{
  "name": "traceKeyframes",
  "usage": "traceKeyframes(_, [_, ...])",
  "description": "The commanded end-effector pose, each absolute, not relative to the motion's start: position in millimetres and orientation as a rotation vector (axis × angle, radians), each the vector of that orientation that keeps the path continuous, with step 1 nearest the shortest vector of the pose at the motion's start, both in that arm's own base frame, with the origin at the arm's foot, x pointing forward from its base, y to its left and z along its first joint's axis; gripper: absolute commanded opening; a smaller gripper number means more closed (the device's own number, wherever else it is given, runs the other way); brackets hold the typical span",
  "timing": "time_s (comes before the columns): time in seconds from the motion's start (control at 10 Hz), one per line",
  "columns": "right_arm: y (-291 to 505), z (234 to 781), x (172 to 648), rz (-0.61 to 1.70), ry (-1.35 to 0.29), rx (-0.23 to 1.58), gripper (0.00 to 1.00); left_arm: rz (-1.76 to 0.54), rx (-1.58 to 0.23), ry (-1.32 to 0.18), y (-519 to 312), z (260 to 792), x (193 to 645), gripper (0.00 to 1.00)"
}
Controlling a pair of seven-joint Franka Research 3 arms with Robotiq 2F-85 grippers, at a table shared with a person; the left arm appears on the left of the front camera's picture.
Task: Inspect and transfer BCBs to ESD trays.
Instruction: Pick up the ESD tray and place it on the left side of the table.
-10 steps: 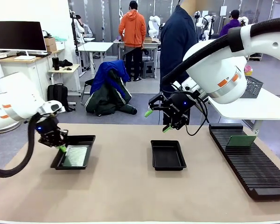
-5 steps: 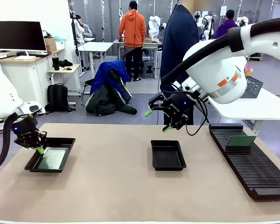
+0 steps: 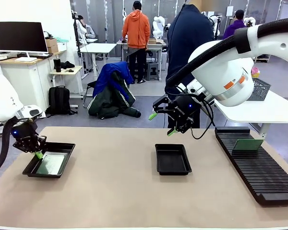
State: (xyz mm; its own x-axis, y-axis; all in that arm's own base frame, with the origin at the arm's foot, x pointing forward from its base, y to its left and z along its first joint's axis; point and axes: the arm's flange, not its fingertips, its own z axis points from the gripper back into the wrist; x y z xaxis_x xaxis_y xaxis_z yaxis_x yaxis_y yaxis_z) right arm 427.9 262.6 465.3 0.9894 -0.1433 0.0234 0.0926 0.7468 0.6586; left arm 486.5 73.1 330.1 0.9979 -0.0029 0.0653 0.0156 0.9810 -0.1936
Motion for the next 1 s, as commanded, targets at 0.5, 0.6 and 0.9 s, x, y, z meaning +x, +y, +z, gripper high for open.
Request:
traceKeyframes(0.5, [264,465,429,-0.129,-0.072,0.712,1.00,0.012,-0.186,-0.054,68,314,491,0.21])
traceKeyframes(0.6, [264,465,429,-0.129,-0.072,0.712,1.00,0.018,-0.176,-0.054,66,315,489,0.25])
traceKeyframes(0.9, [264,465,429,-0.129,-0.072,0.712,1.00,0.032,-0.151,-0.052,66,321,484,0.59])
